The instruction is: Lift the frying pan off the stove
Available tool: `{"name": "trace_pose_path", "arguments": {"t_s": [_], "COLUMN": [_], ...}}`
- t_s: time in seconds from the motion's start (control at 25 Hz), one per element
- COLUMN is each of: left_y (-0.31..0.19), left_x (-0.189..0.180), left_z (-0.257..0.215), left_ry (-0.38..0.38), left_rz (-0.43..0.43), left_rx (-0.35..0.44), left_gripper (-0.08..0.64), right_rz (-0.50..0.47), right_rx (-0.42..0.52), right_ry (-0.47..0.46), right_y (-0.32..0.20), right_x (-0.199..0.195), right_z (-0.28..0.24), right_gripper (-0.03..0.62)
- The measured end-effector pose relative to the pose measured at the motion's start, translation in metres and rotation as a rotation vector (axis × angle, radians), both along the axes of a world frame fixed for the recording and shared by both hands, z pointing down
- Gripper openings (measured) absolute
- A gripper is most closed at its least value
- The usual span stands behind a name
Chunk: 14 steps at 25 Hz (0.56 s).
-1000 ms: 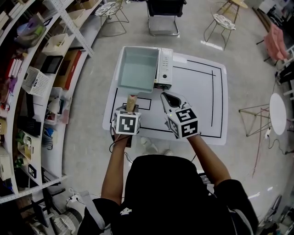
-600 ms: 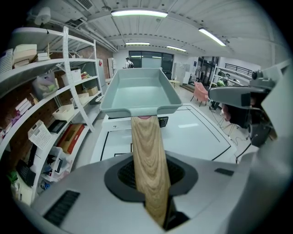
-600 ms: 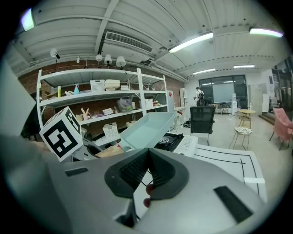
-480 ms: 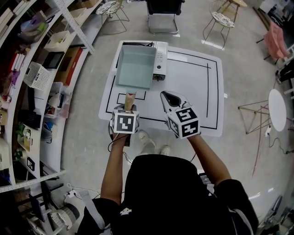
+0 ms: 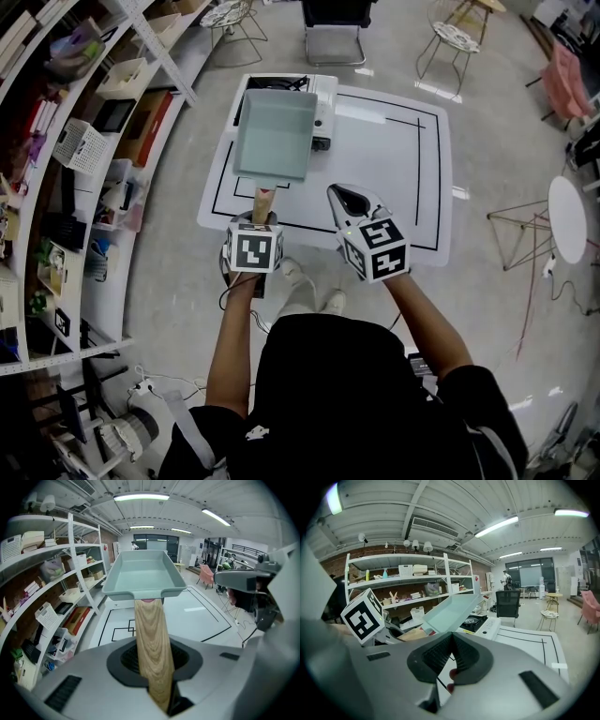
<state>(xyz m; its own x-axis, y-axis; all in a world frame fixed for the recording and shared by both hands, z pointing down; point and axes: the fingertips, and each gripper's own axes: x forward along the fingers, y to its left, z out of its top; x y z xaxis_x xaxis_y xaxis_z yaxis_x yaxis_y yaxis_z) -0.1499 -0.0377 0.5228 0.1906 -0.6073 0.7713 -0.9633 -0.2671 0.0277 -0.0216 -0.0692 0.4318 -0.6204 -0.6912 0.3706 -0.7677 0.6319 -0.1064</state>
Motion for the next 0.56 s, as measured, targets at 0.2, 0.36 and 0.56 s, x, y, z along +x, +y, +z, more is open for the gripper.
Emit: {"name": "trace_pose_path", "arguments": {"t_s": [0.2, 0.36, 0.56], "left_y": [0.012, 0.018, 0.033], "left_x": [0.012, 0.015, 0.015], "left_z": [-0.003, -0.005, -0.006], "left_ry": [0.001, -0.015, -0.017], "left_rz": [-0.016, -0.016, -0.024], "left_rx": [0.01, 0.018, 0.017], "left_gripper": [0.08, 0.08, 0.08], "right_rz": [-0.005, -0.016, -0.024], "right_rx": [0.005, 0.014, 0.009], "right_ry": [-0.009, -0.012, -0.008], "right_y": [0.012, 0.017, 0.029], "right_x": [0.014, 0.017, 0.017], "right_z": [-0.001, -0.004, -0.005], "right_gripper": [0.001, 0.0, 0.001]}}
